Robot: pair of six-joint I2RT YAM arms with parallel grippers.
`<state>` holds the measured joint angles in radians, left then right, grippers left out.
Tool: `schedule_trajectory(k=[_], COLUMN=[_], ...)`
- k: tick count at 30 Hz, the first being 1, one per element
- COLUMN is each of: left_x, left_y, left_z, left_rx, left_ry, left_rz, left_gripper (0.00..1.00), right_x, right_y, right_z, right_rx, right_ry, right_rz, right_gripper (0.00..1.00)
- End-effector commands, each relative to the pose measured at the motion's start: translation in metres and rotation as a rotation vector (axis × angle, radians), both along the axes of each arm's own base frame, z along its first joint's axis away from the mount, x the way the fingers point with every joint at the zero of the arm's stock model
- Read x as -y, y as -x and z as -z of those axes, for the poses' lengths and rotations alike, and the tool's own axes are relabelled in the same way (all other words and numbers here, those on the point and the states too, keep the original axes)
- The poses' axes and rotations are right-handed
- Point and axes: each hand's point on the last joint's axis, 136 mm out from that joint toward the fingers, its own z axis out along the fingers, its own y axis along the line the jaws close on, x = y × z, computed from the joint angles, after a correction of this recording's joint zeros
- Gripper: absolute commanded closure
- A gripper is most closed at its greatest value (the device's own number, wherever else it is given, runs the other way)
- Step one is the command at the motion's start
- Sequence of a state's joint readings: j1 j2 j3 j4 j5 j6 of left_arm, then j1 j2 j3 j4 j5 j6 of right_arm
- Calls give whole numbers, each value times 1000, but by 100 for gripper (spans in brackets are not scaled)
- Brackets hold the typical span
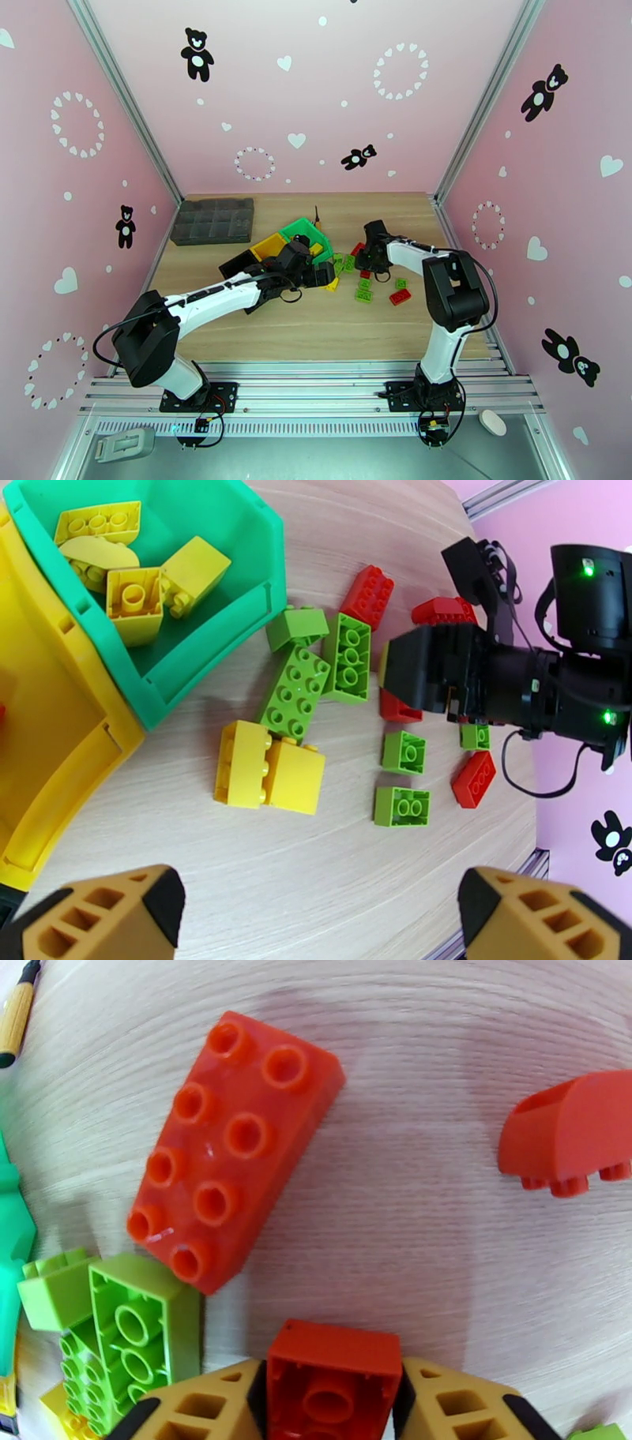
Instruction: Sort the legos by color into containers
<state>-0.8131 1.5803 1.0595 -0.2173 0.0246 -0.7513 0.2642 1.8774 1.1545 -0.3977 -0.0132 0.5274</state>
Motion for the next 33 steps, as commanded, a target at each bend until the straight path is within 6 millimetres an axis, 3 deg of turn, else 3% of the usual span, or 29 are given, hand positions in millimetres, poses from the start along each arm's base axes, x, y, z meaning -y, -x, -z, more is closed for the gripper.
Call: schedule_trajectory(k=[1, 7, 11, 16, 22, 25, 27, 33], left_x=[-7, -31, -52, -86, -130, -151, -166, -196], left_y=[-2, -9, -12, -17, -17, -15, -8, 4], left_z=[-13, -26, -34, -36, -32, -36, -28, -26], left_rx=[44, 64, 76, 75, 52, 57, 41, 33], left_ry=[0, 10, 17, 20, 47, 61, 53, 72], left_rz=[-11, -56, -95, -160, -259, -307, -335, -401], left_gripper=[3, 2, 2, 2, 2, 2, 2, 2], right_x=[6, -2, -29, -88, -168, -204, -227, -273], right_y=[6, 9, 14, 22, 30, 34, 34, 24], right_z=[-17, -51, -78, -103, -119, -122, -121, -119], right_rx=[22, 92, 138, 168, 182, 181, 177, 177], right_ry=[10, -31, -71, -98, -129, -145, -145, -158], right_rz=[6, -15, -81, -220, -380, -445, -482, -531], right_gripper=[62, 73, 74, 74, 75, 75, 75, 71])
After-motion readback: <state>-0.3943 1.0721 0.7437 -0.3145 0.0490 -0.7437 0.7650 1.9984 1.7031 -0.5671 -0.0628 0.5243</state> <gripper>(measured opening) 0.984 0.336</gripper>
